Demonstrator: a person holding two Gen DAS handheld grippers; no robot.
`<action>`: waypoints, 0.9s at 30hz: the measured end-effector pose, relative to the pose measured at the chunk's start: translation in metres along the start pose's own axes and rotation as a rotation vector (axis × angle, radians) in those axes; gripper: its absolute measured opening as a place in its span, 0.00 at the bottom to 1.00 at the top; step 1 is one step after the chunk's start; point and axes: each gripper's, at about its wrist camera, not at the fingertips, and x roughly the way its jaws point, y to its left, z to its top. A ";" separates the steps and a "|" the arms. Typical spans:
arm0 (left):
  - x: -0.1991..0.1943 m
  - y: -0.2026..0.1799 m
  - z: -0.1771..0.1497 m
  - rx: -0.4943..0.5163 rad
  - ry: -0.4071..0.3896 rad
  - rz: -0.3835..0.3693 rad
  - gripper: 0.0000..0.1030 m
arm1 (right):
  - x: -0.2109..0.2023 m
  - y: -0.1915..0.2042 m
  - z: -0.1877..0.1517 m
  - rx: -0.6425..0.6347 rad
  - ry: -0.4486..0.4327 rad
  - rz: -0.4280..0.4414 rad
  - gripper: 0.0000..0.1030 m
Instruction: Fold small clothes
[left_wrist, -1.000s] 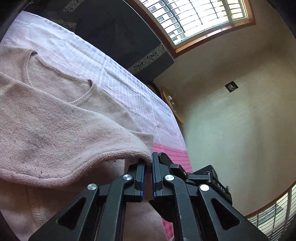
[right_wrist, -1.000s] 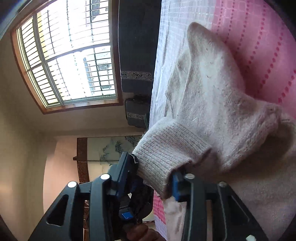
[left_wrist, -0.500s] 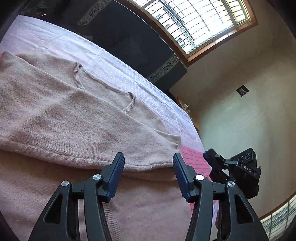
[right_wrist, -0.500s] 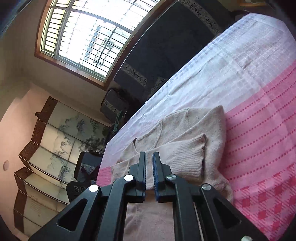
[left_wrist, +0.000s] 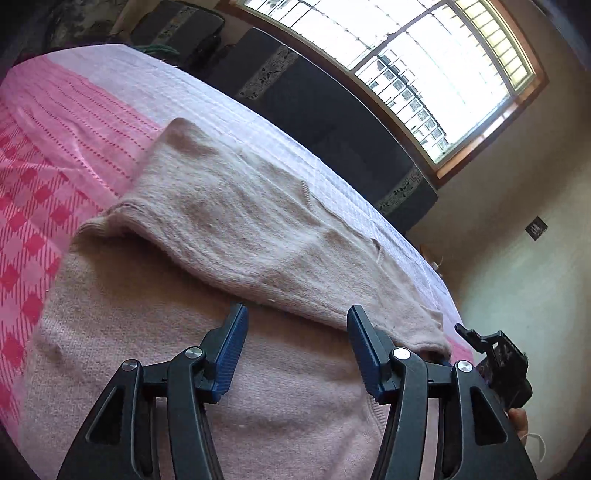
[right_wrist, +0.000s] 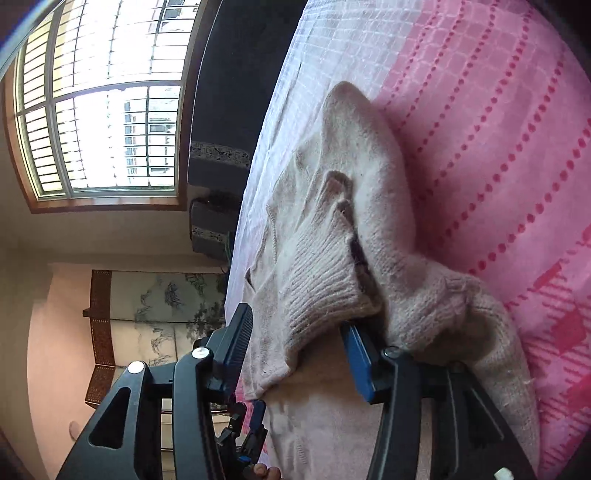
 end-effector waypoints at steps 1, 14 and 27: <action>-0.001 0.009 0.001 -0.044 -0.011 -0.006 0.55 | 0.001 0.001 0.003 -0.013 -0.013 0.003 0.39; 0.000 0.012 -0.002 -0.026 -0.058 0.064 0.55 | -0.010 0.010 0.020 -0.286 -0.075 -0.212 0.07; 0.005 0.006 0.002 -0.007 -0.057 0.075 0.57 | -0.035 0.013 0.019 -0.278 -0.139 -0.156 0.08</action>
